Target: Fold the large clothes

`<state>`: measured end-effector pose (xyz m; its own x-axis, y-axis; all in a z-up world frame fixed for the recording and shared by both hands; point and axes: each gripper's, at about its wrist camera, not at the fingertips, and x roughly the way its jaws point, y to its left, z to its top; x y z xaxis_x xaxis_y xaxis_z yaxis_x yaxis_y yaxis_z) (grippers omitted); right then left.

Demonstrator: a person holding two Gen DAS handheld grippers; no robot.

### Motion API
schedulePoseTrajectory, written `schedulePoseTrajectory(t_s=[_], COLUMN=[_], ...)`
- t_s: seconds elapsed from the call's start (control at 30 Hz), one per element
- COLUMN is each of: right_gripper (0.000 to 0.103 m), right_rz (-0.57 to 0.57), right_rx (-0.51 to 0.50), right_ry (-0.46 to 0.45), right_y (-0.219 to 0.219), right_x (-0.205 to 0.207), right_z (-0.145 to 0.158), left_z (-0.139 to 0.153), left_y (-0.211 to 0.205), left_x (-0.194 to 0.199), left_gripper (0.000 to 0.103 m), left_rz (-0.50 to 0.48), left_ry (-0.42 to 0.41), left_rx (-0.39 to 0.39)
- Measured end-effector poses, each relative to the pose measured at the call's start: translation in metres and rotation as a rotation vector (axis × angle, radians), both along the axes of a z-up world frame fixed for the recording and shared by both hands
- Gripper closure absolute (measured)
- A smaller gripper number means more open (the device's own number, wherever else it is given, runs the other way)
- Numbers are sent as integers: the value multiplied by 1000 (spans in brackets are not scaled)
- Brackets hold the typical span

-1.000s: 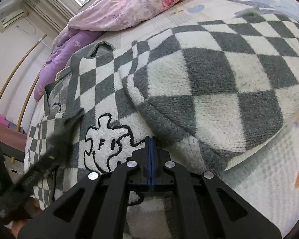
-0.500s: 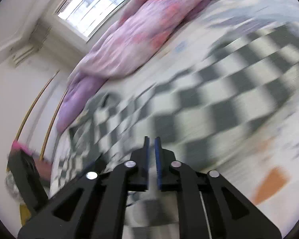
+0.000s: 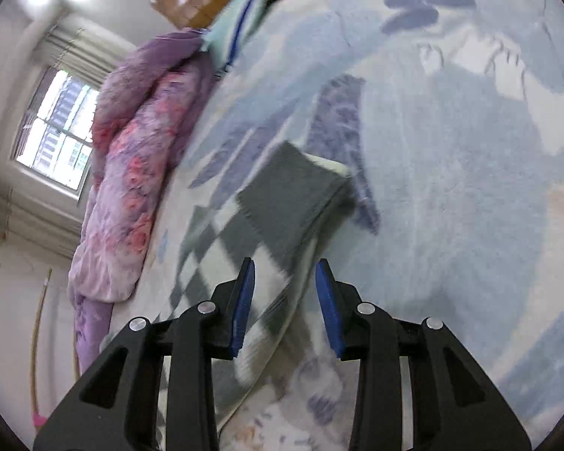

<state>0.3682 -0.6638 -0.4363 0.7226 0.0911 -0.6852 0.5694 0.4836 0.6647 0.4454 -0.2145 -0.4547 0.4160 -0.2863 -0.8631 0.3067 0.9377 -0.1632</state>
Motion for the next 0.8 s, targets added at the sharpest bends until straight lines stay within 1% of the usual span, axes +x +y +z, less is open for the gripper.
schedulePoseTrajectory(t_s=[0.07, 0.13, 0.17, 0.2, 0.27, 0.33, 0.4, 0.5, 0.57, 0.6, 0.67, 0.7, 0.77, 0.8], right_gripper=[70, 70, 74, 80, 88, 90, 91, 92, 92, 92, 92, 93, 93, 93], right_rz=[1, 11, 16, 14, 13, 17, 24, 35, 55, 67, 83, 89, 119, 134], right_rx=[18, -2, -2, 2, -32, -73, -137, -230, -295, -338, -362, -367, -403, -433], right_ry=[14, 17, 18, 1, -3, -6, -4, -10, -27, -23, -69, -88, -131, -145], right_y=[-1, 1, 2, 2, 6, 8, 16, 30, 44, 54, 70, 76, 99, 112], right_x=[9, 16, 20, 22, 24, 21, 20, 16, 14, 15, 11, 11, 8, 6], right_z=[-10, -12, -14, -14, -9, -5, 5, 27, 46, 57, 76, 82, 102, 112], left_z=[-1, -1, -2, -2, -3, -3, -2, 4, 9, 14, 24, 35, 53, 62], left_y=[-2, -4, -4, -4, -4, -2, 1, 10, 21, 29, 39, 46, 58, 66], left_x=[-1, -1, -1, -1, 1, 3, 3, 5, 7, 8, 7, 4, -2, -5], left_gripper=[97, 97, 97, 97, 97, 97, 97, 97, 97, 97, 97, 97, 96, 96], left_rz=[-1, -4, -2, 1, 2, 2, 4, 7, 20, 26, 27, 10, -12, -8], left_ry=[-3, -8, -7, -5, -1, 6, 14, 31, 65, 88, 101, 77, 16, -9], left_rx=[13, 29, 31, 29, 22, 6, -14, -76, -148, -212, -286, -311, -290, -275])
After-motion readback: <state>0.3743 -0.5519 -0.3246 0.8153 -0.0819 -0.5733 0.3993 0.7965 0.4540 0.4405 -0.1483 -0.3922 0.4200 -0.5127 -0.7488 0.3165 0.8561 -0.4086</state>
